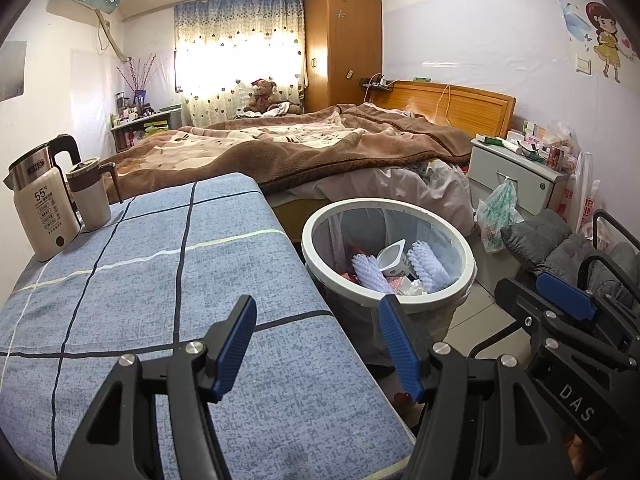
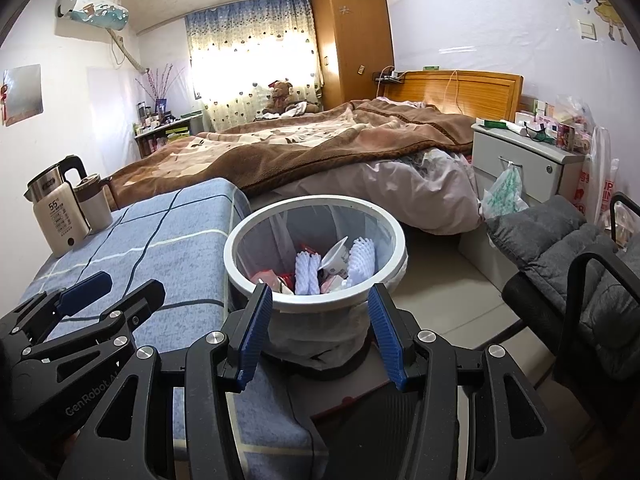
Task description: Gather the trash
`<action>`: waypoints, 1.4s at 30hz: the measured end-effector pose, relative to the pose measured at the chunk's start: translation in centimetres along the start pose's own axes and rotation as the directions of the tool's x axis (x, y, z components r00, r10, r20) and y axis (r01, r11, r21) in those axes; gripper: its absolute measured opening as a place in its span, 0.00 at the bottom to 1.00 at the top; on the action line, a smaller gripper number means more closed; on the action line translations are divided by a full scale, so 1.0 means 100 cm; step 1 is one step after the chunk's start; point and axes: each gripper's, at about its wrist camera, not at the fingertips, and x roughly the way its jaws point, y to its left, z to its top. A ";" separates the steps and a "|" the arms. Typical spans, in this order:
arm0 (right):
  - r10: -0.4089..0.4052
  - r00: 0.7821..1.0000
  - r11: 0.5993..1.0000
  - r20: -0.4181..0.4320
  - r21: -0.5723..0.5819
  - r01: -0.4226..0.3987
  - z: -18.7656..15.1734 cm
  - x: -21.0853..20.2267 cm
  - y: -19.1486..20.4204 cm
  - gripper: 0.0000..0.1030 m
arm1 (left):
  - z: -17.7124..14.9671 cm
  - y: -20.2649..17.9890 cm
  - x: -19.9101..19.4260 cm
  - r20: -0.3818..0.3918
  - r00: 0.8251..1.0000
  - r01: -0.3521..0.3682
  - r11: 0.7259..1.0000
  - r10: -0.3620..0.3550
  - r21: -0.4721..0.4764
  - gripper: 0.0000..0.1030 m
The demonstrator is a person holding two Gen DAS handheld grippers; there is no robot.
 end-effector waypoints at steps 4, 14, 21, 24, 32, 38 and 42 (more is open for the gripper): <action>0.004 1.000 1.000 0.001 -0.002 -0.004 0.001 0.000 0.001 0.49 | 0.000 0.000 0.000 0.001 1.000 -0.002 1.000 0.002 0.001 0.64; 0.009 1.000 1.000 -0.001 -0.006 -0.009 0.003 0.001 0.001 0.49 | 0.000 0.001 0.000 -0.001 1.000 0.000 1.000 0.000 -0.001 0.64; 0.011 1.000 1.000 0.001 -0.006 -0.011 0.003 0.001 0.002 0.49 | 0.000 0.001 0.000 -0.001 1.000 0.000 1.000 0.000 -0.001 0.64; 0.012 1.000 1.000 0.001 -0.007 -0.012 0.003 0.000 0.002 0.49 | 0.000 0.001 0.000 -0.001 1.000 -0.001 1.000 0.001 -0.002 0.64; 0.014 1.000 1.000 0.001 -0.008 -0.014 0.003 0.000 0.001 0.49 | 0.000 0.002 0.000 -0.002 1.000 -0.001 1.000 0.001 -0.002 0.64; 0.013 1.000 1.000 0.002 -0.007 -0.013 0.003 0.000 0.001 0.49 | -0.001 0.003 -0.002 -0.003 1.000 -0.003 1.000 0.003 -0.008 0.64; 0.013 1.000 1.000 0.003 -0.008 -0.013 0.004 -0.001 0.002 0.49 | -0.001 0.003 -0.002 -0.003 1.000 -0.001 1.000 0.001 -0.004 0.64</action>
